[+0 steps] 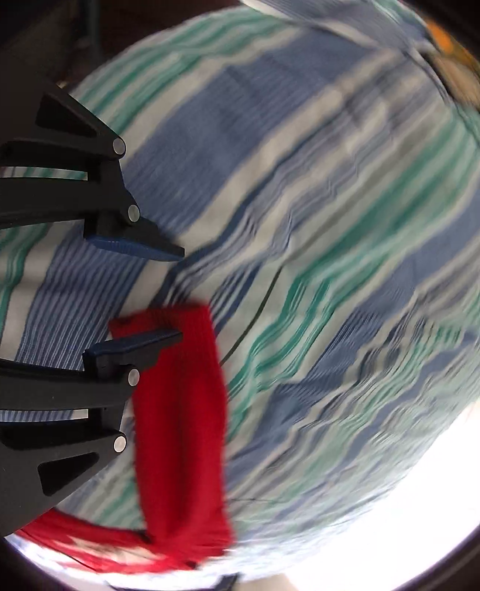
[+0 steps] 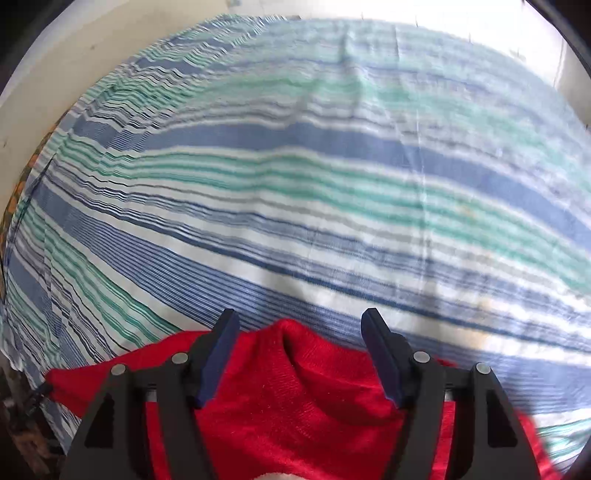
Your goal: Fold small clothes
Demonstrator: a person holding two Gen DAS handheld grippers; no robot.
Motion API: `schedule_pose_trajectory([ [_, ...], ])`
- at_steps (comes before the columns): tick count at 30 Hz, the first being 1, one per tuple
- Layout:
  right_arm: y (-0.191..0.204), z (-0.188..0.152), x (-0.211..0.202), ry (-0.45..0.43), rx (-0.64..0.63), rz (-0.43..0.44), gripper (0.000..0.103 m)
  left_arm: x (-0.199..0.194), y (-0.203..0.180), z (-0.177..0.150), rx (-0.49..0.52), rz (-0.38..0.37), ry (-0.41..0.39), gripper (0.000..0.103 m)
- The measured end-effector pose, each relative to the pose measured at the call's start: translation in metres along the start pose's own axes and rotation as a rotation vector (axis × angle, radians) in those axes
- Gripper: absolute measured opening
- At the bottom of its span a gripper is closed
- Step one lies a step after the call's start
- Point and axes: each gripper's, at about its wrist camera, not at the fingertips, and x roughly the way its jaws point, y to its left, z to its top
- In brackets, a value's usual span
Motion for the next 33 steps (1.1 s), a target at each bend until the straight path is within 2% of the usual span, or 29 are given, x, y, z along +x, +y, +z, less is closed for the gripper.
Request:
schedule_pose_trajectory([
  [2, 0.011, -0.003, -0.024, -0.028, -0.051, 0.049, 0.068, -0.015, 0.003, -0.002, -0.044, 0.001, -0.065, 0.040],
  [4, 0.029, -0.021, -0.044, -0.020, -0.081, 0.164, 0.068, -0.027, -0.008, -0.004, -0.014, -0.037, -0.115, 0.043],
  [5, 0.036, -0.034, -0.049, 0.004, -0.092, 0.214, 0.068, -0.029, -0.021, -0.005, 0.032, -0.078, -0.131, 0.045],
  [7, 0.061, -0.067, -0.048, 0.055, -0.106, 0.292, 0.068, -0.021, -0.041, -0.003, 0.086, -0.101, -0.121, 0.050],
  [9, 0.082, -0.112, -0.035, 0.107, -0.087, 0.350, 0.068, 0.002, -0.058, 0.001, 0.123, -0.085, -0.071, 0.054],
  [11, 0.113, -0.160, -0.006, 0.198, -0.050, 0.412, 0.068, 0.027, -0.056, 0.004, 0.089, -0.022, -0.019, 0.051],
  [13, 0.160, -0.205, 0.013, 0.267, -0.059, 0.477, 0.070, 0.034, -0.042, 0.008, 0.034, 0.002, -0.010, 0.043],
  [14, 0.187, -0.221, 0.009, 0.231, -0.121, 0.426, 0.077, 0.030, -0.036, 0.010, 0.006, -0.006, -0.016, 0.042],
  [15, 0.210, -0.231, 0.000, 0.198, -0.177, 0.471, 0.077, 0.023, -0.032, 0.010, -0.011, -0.003, -0.025, 0.044],
  [16, 0.228, -0.242, -0.012, 0.231, -0.192, 0.623, 0.075, 0.015, -0.030, 0.010, -0.011, 0.010, -0.038, 0.047],
  [17, 0.242, -0.250, -0.022, 0.268, -0.189, 0.731, 0.072, 0.005, -0.031, 0.008, 0.000, 0.023, -0.057, 0.051],
  [18, 0.251, -0.256, -0.040, 0.256, -0.216, 0.749, 0.072, -0.009, -0.033, 0.004, 0.021, 0.027, -0.082, 0.053],
  [21, 0.250, -0.273, -0.096, 0.149, -0.365, 0.702, 0.074, -0.035, -0.048, -0.011, 0.063, -0.007, -0.116, 0.058],
  [24, 0.208, -0.297, -0.135, 0.169, -0.346, 0.655, 0.074, -0.068, -0.085, -0.044, 0.162, -0.092, -0.141, 0.064],
  [26, 0.165, -0.316, -0.159, 0.185, -0.325, 0.532, 0.074, -0.087, -0.128, -0.077, 0.268, -0.178, -0.142, 0.066],
  [28, 0.118, -0.337, -0.179, 0.160, -0.310, 0.338, 0.074, -0.094, -0.179, -0.109, 0.386, -0.278, -0.117, 0.067],
  [29, 0.091, -0.346, -0.188, 0.149, -0.275, 0.238, 0.074, -0.094, -0.202, -0.125, 0.444, -0.294, -0.092, 0.067],
  [31, 0.031, -0.363, -0.196, 0.169, -0.142, 0.076, 0.074, -0.095, -0.236, -0.158, 0.541, -0.272, -0.043, 0.067],
  [32, 0.006, -0.371, -0.199, 0.184, -0.067, 0.026, 0.074, -0.095, -0.244, -0.177, 0.551, -0.274, -0.008, 0.067],
  [33, -0.019, -0.379, -0.204, 0.193, 0.010, 0.018, 0.074, -0.094, -0.245, -0.188, 0.534, -0.297, 0.028, 0.067],
])
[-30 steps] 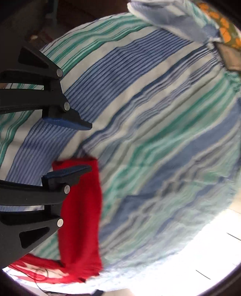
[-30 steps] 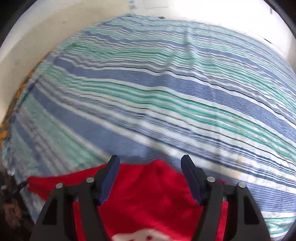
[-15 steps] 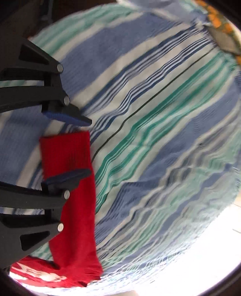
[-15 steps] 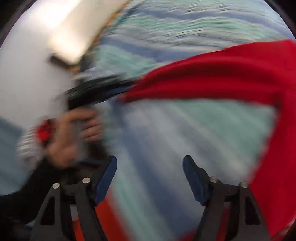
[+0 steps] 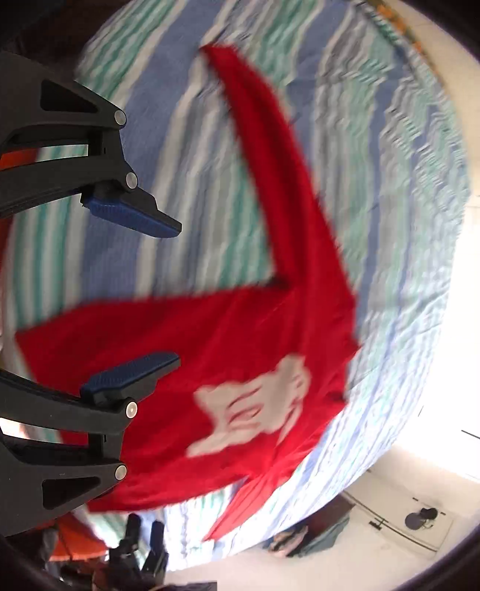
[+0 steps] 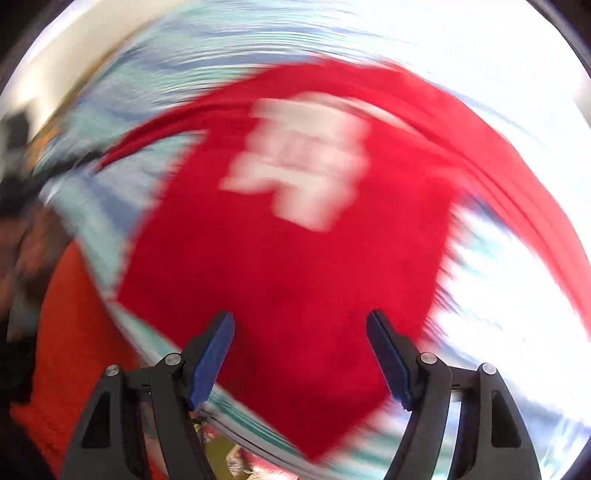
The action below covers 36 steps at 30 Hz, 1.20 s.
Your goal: Fold small clothes
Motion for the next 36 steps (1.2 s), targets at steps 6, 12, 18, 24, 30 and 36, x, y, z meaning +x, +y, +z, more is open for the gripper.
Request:
schedule_pose_trajectory([
  [6, -0.068, -0.079, -0.015, -0.053, 0.241, 0.274, 0.074, 0.011, 0.010, -0.080, -0.201, -0.097, 0.162, 0.067],
  [12, -0.049, -0.090, 0.011, -0.045, 0.199, 0.392, 0.074, 0.021, 0.011, -0.098, -0.238, -0.241, 0.182, 0.067],
  [18, -0.036, -0.098, -0.012, 0.123, 0.085, 0.511, 0.074, 0.026, 0.003, -0.096, -0.208, -0.229, 0.213, 0.066],
  [24, -0.043, -0.121, -0.099, 0.008, -0.066, 0.427, 0.083, 0.041, -0.007, -0.097, -0.178, -0.172, 0.250, 0.066],
  [30, -0.058, -0.100, -0.010, 0.048, 0.129, 0.383, 0.082, 0.043, -0.010, -0.100, -0.147, -0.135, 0.252, 0.065],
  [36, -0.053, -0.092, 0.006, -0.047, 0.185, 0.429, 0.078, 0.045, -0.013, -0.101, -0.135, -0.128, 0.272, 0.033],
])
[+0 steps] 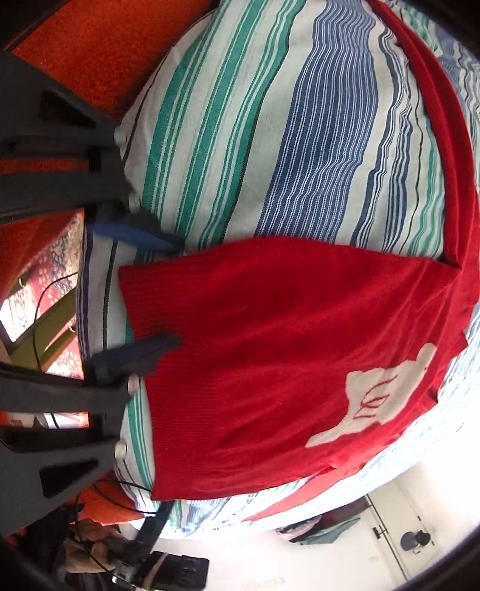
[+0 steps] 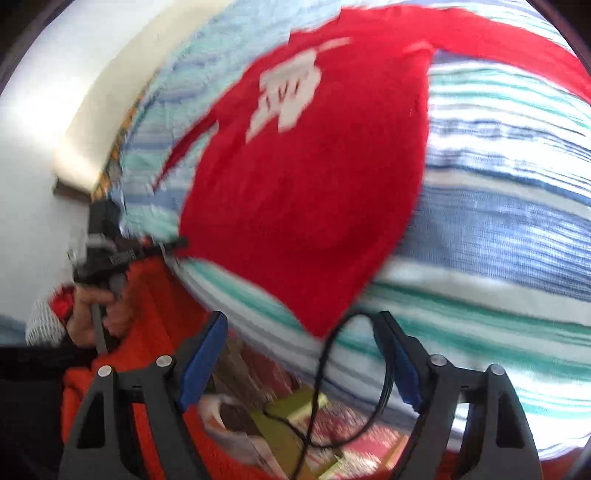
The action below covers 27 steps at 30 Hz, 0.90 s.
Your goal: Fold small clothes
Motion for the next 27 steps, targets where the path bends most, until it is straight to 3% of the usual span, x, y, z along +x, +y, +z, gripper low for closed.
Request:
schedule_pose_trajectory([
  [2, -0.008, 0.003, -0.001, -0.032, 0.050, 0.012, 0.076, 0.001, -0.001, 0.000, 0.004, -0.004, 0.009, 0.025],
  [4, -0.012, 0.005, 0.004, -0.008, 0.084, 0.015, 0.069, 0.001, -0.002, -0.002, 0.014, -0.005, 0.020, 0.018],
  [5, -0.014, 0.006, 0.011, 0.018, 0.097, 0.014, 0.059, 0.002, -0.003, -0.002, 0.020, -0.007, 0.027, 0.011],
  [8, -0.019, 0.009, 0.021, 0.074, 0.134, -0.018, 0.009, -0.002, -0.003, -0.003, 0.029, -0.010, 0.028, 0.004],
  [10, -0.016, 0.009, 0.018, 0.076, 0.144, -0.007, 0.008, -0.011, -0.001, -0.005, 0.031, -0.011, 0.025, 0.003],
  [13, 0.000, 0.003, 0.003, 0.104, 0.067, -0.062, 0.008, -0.021, 0.001, -0.011, 0.061, 0.011, 0.045, 0.003],
  [18, -0.012, -0.006, 0.001, 0.141, 0.082, -0.106, 0.008, -0.007, 0.009, -0.011, 0.060, 0.056, 0.110, 0.002],
  [21, -0.020, -0.008, 0.012, 0.143, 0.119, -0.109, 0.008, -0.005, 0.002, -0.011, 0.098, 0.103, 0.111, 0.003],
  [25, -0.014, -0.005, 0.013, 0.140, 0.076, -0.137, 0.008, -0.005, -0.008, -0.013, 0.137, 0.154, 0.102, 0.004],
  [27, -0.013, -0.006, 0.013, 0.135, 0.063, -0.147, 0.009, -0.008, -0.012, -0.014, 0.148, 0.176, 0.087, 0.009],
])
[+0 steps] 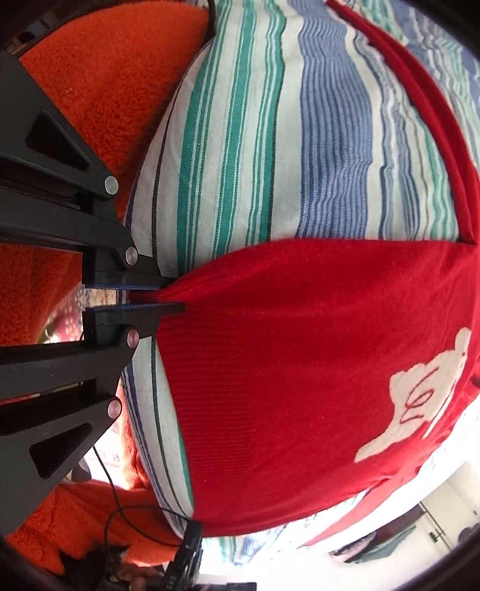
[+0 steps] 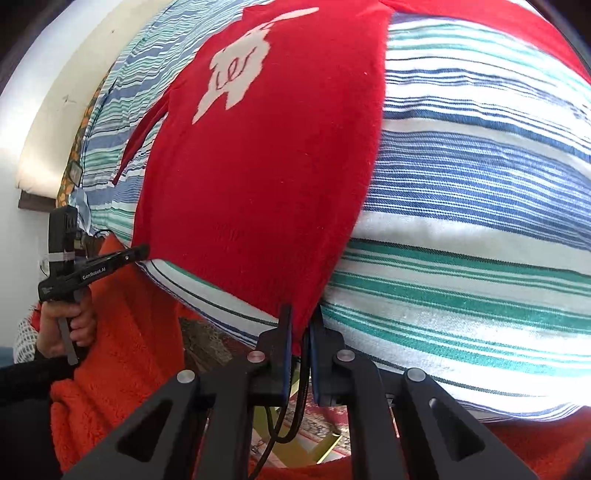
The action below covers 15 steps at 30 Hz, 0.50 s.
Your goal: Fold small clothes
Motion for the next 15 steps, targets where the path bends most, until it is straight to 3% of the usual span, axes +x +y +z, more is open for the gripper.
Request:
schedule_pose_trajectory([
  [1, 0.000, -0.001, -0.001, -0.006, -0.002, -0.006, 0.009, -0.003, 0.000, -0.002, 0.003, 0.009, -0.010, 0.011],
  [2, 0.002, -0.002, -0.004, -0.017, -0.005, -0.011, 0.015, -0.006, -0.001, -0.004, 0.007, 0.028, -0.022, 0.025],
  [3, 0.004, -0.002, -0.006, -0.024, -0.004, -0.020, 0.024, -0.012, -0.001, -0.007, 0.011, 0.048, -0.040, 0.046],
  [4, 0.005, -0.004, -0.009, -0.031, 0.000, -0.028, 0.031, -0.018, -0.004, -0.009, 0.013, 0.068, -0.063, 0.057],
  [5, 0.005, -0.006, -0.015, -0.041, 0.004, -0.033, 0.054, -0.031, -0.006, -0.013, 0.018, 0.096, -0.114, 0.072],
  [6, 0.006, -0.009, -0.022, -0.055, 0.006, -0.042, 0.073, -0.038, -0.007, -0.015, 0.021, 0.106, -0.145, 0.077],
  [7, 0.008, -0.012, -0.030, -0.076, 0.007, -0.066, 0.077, -0.049, -0.008, -0.018, 0.027, 0.110, -0.185, 0.079],
  [10, 0.010, -0.023, -0.061, -0.164, 0.006, -0.180, 0.078, -0.083, -0.018, -0.021, 0.036, 0.100, -0.307, 0.084],
  [13, 0.007, -0.034, -0.098, -0.342, 0.009, -0.310, 0.078, -0.110, -0.038, -0.012, 0.056, 0.086, -0.472, 0.097],
  [15, 0.005, -0.036, -0.115, -0.472, 0.002, -0.455, 0.088, -0.115, -0.051, 0.008, 0.079, 0.096, -0.574, 0.099],
])
